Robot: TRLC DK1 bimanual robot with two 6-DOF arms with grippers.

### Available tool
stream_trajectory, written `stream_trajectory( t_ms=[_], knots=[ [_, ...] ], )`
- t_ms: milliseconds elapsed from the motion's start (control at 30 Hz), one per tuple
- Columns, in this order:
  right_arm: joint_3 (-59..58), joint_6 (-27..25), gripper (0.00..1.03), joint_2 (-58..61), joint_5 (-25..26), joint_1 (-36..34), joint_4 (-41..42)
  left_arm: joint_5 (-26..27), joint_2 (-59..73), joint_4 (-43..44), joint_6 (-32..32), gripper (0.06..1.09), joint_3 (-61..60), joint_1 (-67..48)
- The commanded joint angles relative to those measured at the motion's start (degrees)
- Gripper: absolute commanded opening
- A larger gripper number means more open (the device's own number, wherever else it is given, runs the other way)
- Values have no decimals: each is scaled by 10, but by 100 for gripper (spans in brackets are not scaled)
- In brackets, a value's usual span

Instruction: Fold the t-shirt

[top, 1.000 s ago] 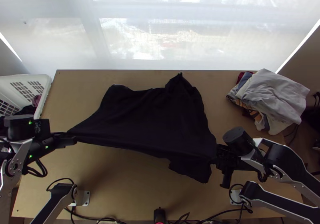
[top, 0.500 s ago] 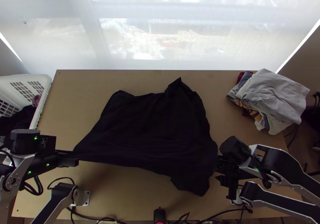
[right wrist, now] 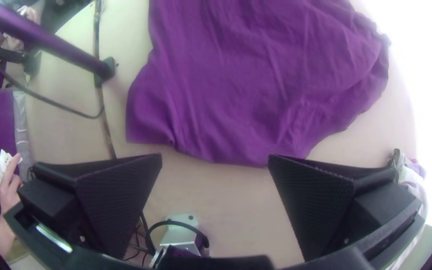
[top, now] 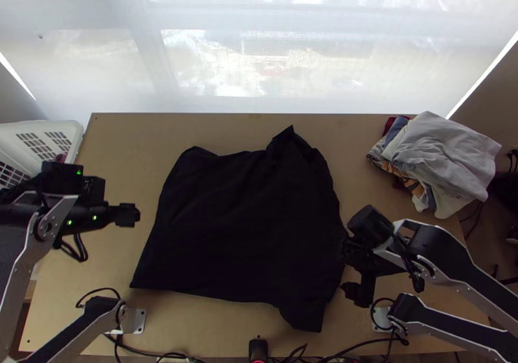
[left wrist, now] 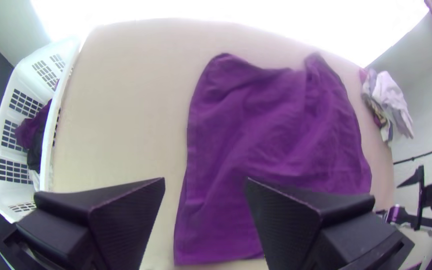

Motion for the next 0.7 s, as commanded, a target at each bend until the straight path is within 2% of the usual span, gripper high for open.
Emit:
stream_trajectory(
  t_ms=[0,133,333,667],
  knots=[
    [44,-13,99,63,-1,-50,49,-6,246,174,-62,85,97,11],
    [71,-14,99,100,-1,-68,72,-19,399,229,-85,85,196,-3],
    [110,-6,99,143,-6,-88,95,-31,580,233,-84,85,328,-22],
    [123,-6,99,169,-11,-106,98,-32,698,228,-80,85,405,-40]
  ],
)
